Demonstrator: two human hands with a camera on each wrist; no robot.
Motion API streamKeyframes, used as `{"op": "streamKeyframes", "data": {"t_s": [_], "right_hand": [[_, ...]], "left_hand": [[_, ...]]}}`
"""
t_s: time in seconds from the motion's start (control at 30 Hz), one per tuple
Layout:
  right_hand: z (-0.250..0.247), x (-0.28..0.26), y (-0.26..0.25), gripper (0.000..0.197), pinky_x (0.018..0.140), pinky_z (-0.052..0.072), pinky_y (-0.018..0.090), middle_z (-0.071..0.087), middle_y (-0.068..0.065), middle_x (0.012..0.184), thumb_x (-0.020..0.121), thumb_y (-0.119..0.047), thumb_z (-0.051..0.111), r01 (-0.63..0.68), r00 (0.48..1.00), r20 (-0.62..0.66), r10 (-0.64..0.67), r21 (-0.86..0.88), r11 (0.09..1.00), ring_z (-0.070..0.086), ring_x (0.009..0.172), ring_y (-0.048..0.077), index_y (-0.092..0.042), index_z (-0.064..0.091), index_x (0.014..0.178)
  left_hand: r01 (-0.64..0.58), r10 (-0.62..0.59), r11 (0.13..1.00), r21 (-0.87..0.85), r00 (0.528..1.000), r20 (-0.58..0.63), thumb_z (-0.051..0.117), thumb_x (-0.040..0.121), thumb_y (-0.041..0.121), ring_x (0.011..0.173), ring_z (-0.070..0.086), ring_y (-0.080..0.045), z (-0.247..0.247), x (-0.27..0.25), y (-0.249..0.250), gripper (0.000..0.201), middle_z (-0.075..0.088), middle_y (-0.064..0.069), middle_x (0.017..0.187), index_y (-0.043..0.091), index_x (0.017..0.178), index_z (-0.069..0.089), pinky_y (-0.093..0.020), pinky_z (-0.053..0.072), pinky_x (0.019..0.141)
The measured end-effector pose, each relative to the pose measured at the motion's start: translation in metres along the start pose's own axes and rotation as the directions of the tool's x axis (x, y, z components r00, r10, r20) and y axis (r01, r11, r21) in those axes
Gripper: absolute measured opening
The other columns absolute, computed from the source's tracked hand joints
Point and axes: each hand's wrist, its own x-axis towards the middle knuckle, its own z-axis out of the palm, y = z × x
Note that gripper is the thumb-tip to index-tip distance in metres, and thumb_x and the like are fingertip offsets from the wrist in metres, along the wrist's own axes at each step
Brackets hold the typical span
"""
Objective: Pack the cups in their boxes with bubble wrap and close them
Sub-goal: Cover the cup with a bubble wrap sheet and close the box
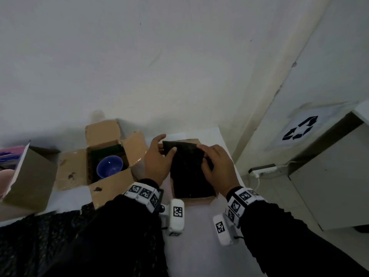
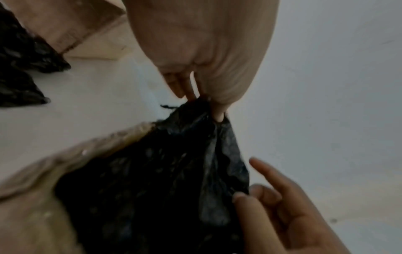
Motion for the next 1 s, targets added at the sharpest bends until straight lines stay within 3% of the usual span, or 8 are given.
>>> {"op": "streamKeyframes", "data": {"t_s": [0.07,0.17,0.27,0.37,0.5,0.7,0.87,1.0], "right_hand": [[-0.003,-0.007,0.0,0.048,0.078,0.039,0.029,0.059,0.005,0.098,0.078,-0.012,0.051,0.109,0.994,0.028,-0.107,-0.097,0.989,0.049,0.089,0.02,-0.01,0.06,0.125],[-0.002,-0.015,0.006,0.046,0.076,0.037,0.033,0.059,0.007,0.094,0.073,-0.016,0.05,0.206,0.976,0.119,-0.184,-0.213,0.955,0.048,0.087,0.024,-0.01,0.066,0.115],[0.001,-0.016,0.009,0.029,0.075,0.043,0.039,0.058,0.008,0.093,0.072,-0.016,0.049,0.251,0.953,0.239,-0.184,-0.291,0.923,0.052,0.087,0.028,-0.01,0.07,0.093],[0.004,-0.011,0.008,0.03,0.097,0.038,0.04,0.065,0.008,0.106,0.075,-0.02,0.044,0.28,0.921,0.359,-0.155,-0.329,0.902,0.06,0.098,0.028,-0.009,0.069,0.086],[0.004,-0.006,0.002,0.036,0.12,0.006,0.044,0.066,-0.001,0.083,0.08,-0.022,0.028,0.285,0.878,0.474,-0.068,-0.404,0.869,0.063,0.08,0.02,-0.014,0.061,0.093],[0.005,0.019,-0.012,0.036,0.117,-0.017,0.05,0.068,0.0,0.084,0.091,-0.022,0.032,0.349,0.754,0.649,0.102,-0.527,0.775,0.064,0.083,0.025,-0.012,0.049,0.122],[0.01,0.023,-0.008,0.032,0.117,0.014,0.05,0.068,0.005,0.095,0.09,-0.018,0.043,0.326,0.758,0.645,0.102,-0.509,0.797,0.06,0.095,0.029,-0.011,0.054,0.12],[0.005,0.004,0.0,0.043,0.086,0.042,0.042,0.057,0.012,0.113,0.07,-0.022,0.064,0.141,0.936,0.347,0.06,-0.526,0.838,0.05,0.098,0.031,-0.01,0.057,0.111]], "left_hand": [[-0.27,0.277,0.957,0.106,0.959,-0.053,0.065,0.09,0.015,0.09,0.058,-0.007,0.005,-0.008,0.002,0.03,0.061,0.002,0.1,0.018,0.119,0.059,-0.016,0.049,0.08],[-0.538,0.516,0.745,0.395,0.84,0.171,0.061,0.092,0.022,0.087,0.054,-0.015,0.008,-0.022,-0.006,0.019,0.059,-0.002,0.095,0.015,0.108,0.066,-0.02,0.041,0.074],[-0.604,0.461,0.514,0.609,0.794,0.398,0.049,0.093,0.038,0.093,0.05,-0.023,0.004,-0.031,-0.022,0.029,0.055,-0.002,0.101,0.02,0.101,0.071,-0.032,0.043,0.076],[-0.64,0.453,0.386,0.664,0.759,0.467,0.044,0.093,0.034,0.107,0.05,-0.025,-0.001,-0.033,-0.021,0.032,0.06,0.0,0.11,0.02,0.086,0.072,-0.04,0.042,0.089],[-0.673,0.39,0.279,0.685,0.732,0.559,0.035,0.093,0.032,0.106,0.057,-0.02,-0.001,-0.027,-0.019,0.035,0.07,0.004,0.092,0.019,0.098,0.067,-0.047,0.024,0.113],[-0.7,0.194,0.117,0.705,0.712,0.675,0.033,0.09,0.028,0.107,0.059,-0.018,0.003,-0.023,-0.009,0.039,0.067,0.005,0.092,0.018,0.114,0.063,-0.061,-0.011,0.115],[-0.711,0.142,0.145,0.688,0.703,0.697,0.016,0.086,0.026,0.11,0.057,-0.021,0.006,-0.016,-0.006,0.052,0.066,0.003,0.097,0.017,0.111,0.061,-0.06,-0.017,0.113],[-0.681,0.174,0.166,0.714,0.732,0.658,0.026,0.086,0.033,0.109,0.055,-0.029,0.006,-0.026,-0.016,0.048,0.062,-0.005,0.104,0.017,0.106,0.066,-0.057,0.008,0.116]]}}
